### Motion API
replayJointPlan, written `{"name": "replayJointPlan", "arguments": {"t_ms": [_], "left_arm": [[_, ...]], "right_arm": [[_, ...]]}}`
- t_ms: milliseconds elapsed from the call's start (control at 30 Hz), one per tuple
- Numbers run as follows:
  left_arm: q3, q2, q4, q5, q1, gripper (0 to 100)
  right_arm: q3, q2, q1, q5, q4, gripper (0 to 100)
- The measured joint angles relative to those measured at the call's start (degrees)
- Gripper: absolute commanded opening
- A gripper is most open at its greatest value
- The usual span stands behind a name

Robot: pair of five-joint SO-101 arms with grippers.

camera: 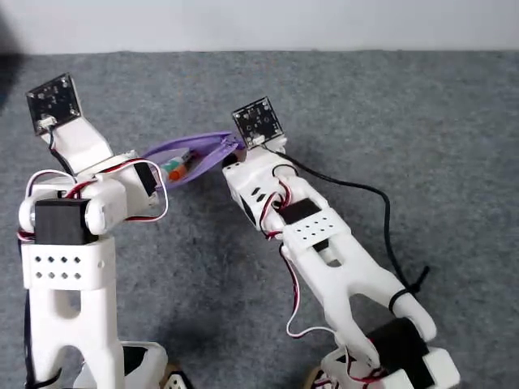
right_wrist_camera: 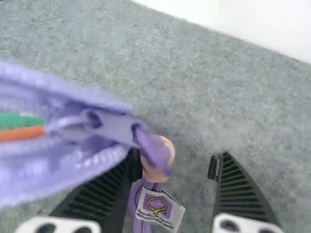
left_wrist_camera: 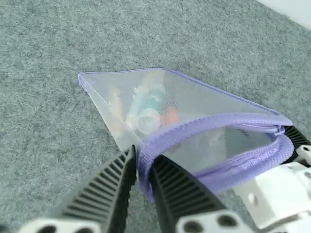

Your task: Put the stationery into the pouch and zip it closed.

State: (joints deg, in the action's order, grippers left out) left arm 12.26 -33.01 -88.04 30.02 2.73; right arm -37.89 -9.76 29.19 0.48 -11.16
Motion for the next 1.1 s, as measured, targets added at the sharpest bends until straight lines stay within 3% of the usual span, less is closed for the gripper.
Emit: {"name": "replayJointPlan", "arguments": {"t_ms": [133,300,667,967,1100], "left_arm": [[0.0,0.0,0.0,0.0,0.0,1],[0.0,0.0,0.0,0.0,0.0,1],[0.0,0.0,0.0,0.0,0.0,1],[0.0,0.0,-0.3,-0.9,0.0,2],[0.0,0.0,-1.1,-3.2,0.0,11]], "right_arm": [[0.0,0.0,0.2,0.0,0.0,20.8],[0.0,0.0,0.2,0.0,0.0,0.2],[-1.2,-6.1,-0.3,0.0,-0.4,0.8],[-1.9,-18.4,-1.4,0.0,-8.5,0.8],[-1.9,-23.5,-1.5,0.1,-11.8,0.8]]}}
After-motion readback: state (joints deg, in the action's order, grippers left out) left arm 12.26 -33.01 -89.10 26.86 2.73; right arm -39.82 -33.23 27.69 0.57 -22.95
